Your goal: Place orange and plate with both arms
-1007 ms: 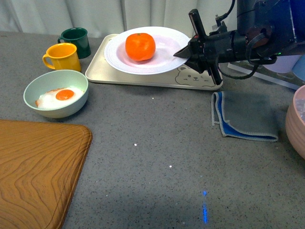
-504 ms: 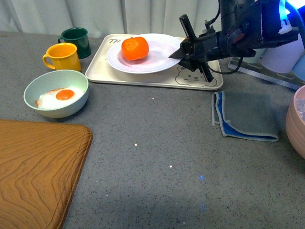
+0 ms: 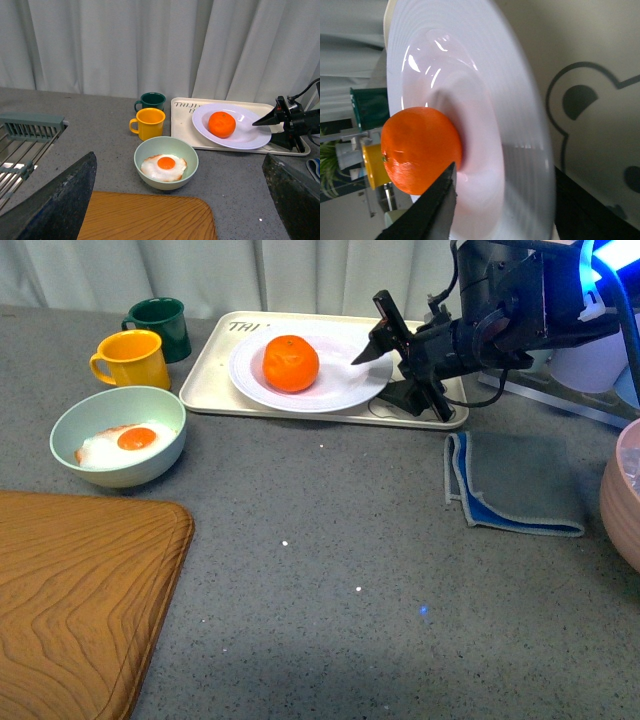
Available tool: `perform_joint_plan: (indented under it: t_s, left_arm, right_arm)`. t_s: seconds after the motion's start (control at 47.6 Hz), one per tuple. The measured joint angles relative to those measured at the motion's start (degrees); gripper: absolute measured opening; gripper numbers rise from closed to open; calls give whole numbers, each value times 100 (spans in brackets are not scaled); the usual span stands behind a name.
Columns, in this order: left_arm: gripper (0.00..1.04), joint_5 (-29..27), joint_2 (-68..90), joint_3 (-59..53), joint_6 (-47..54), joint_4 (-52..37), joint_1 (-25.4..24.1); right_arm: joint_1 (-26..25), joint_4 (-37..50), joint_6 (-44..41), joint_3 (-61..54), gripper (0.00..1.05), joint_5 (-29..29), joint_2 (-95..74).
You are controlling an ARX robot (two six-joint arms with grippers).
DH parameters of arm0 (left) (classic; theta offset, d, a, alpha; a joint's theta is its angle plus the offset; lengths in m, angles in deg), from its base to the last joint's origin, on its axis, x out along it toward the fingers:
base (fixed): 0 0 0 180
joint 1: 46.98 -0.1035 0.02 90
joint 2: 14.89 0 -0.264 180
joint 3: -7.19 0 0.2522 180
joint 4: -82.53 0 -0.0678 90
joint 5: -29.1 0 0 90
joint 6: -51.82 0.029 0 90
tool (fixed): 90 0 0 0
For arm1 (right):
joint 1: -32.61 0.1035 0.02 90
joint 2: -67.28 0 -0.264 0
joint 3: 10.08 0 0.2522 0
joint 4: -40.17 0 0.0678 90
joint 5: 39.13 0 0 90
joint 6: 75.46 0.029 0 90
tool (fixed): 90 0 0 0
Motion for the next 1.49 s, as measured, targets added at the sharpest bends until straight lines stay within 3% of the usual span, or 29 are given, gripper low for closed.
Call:
perform_joint_plan:
  t_s: [0.294, 0.546, 0.776, 0.839, 0.881, 0.986, 1.091, 1.217, 1.28, 1.49]
  left_arm:
    - [98, 0, 0, 0, 0, 0, 0]
    - [98, 0, 0, 0, 0, 0, 0]
    - [98, 0, 0, 0, 0, 0, 0]
    - [98, 0, 0, 0, 0, 0, 0]
    - [98, 0, 0, 0, 0, 0, 0]
    - [98, 0, -2, 0, 0, 0, 0]
    - [98, 0, -2, 0, 2, 0, 0]
    - [98, 0, 0, 0, 2, 0, 0]
    - [98, 0, 0, 0, 0, 0, 0]
    - [98, 0, 0, 0, 0, 0, 0]
  right_arm:
    - [-13, -20, -1314, -503, 96, 1051, 625]
    - [0, -164, -2844, -1128, 95, 2083, 1283]
    - [15, 437, -3272, -1897, 95, 2524, 1746]
    - [35, 2728, -4061, -2839, 82, 3860, 1976]
    - [17, 4116, -4505, -3661, 73, 4271, 2234]
    - [-138, 6240, -4999, -5440, 52, 4280, 3102]
    - [-254, 6832, -5121, -6365, 37, 4210, 3794]
    - [-455, 7215, -5202, -7805, 9, 4068, 4701]
    - [-485, 7272, -5228, -8183, 0, 4000, 4920]
    - [-669, 7401, -5235, -9573, 1, 3812, 6179]
